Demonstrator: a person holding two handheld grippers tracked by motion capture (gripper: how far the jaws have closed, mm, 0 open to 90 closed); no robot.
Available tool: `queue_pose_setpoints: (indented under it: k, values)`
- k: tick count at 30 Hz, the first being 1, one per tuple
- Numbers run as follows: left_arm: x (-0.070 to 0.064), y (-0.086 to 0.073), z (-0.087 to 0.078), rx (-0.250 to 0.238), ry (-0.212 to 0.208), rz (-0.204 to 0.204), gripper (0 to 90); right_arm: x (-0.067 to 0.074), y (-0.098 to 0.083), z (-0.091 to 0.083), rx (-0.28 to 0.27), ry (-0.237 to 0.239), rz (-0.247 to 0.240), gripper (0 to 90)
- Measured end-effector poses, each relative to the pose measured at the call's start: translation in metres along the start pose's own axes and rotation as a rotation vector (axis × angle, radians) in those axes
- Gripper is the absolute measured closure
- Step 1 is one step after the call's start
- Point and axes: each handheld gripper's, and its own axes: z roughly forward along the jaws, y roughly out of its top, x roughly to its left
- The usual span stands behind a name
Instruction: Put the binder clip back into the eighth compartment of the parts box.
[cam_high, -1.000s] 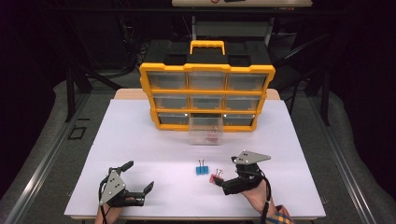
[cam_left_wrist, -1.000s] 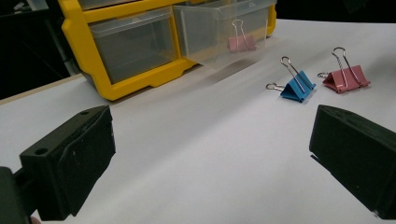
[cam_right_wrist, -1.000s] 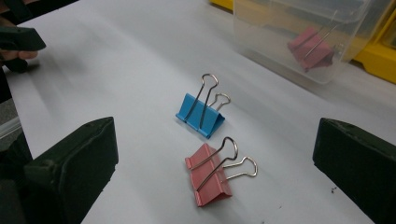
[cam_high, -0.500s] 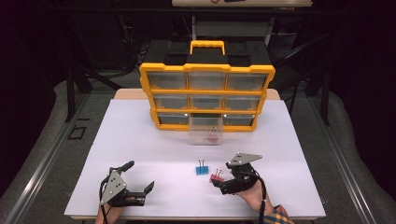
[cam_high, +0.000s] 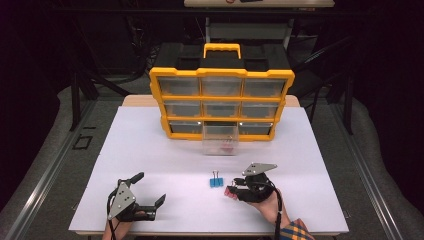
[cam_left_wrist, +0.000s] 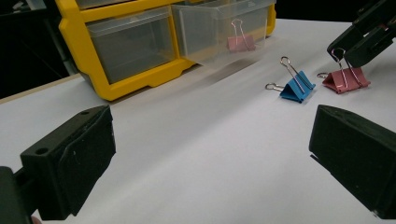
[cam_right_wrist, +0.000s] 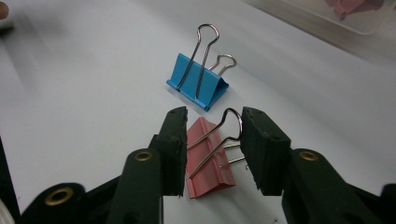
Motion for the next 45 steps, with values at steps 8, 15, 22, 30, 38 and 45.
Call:
queue_pose_setpoints:
  k: [8,15,22,30,38,45]
  values:
    - [0.0,0.0,0.0,0.002,0.001,0.002,0.3,0.0,0.001,0.0,0.007,-0.021,-0.006,72.4]
    - [0.0,0.0,0.0,0.002,-0.001,0.002,0.3,-0.002,0.001,-0.001,0.006,-0.032,-0.005,78.4]
    - [0.0,0.0,0.0,0.002,0.002,0.003,0.5,-0.001,0.002,-0.003,0.007,-0.024,0.003,80.4]
    - [0.0,0.0,0.0,0.004,0.001,0.002,0.5,-0.001,0.002,-0.005,0.005,-0.004,0.017,82.8]
    - [0.0,0.0,-0.001,0.0,0.003,0.003,0.5,0.004,0.005,-0.008,-0.005,0.065,0.039,88.6]
    - [0.0,0.0,0.0,0.001,0.002,0.002,0.5,0.012,0.009,-0.018,-0.029,0.036,-0.001,88.7]
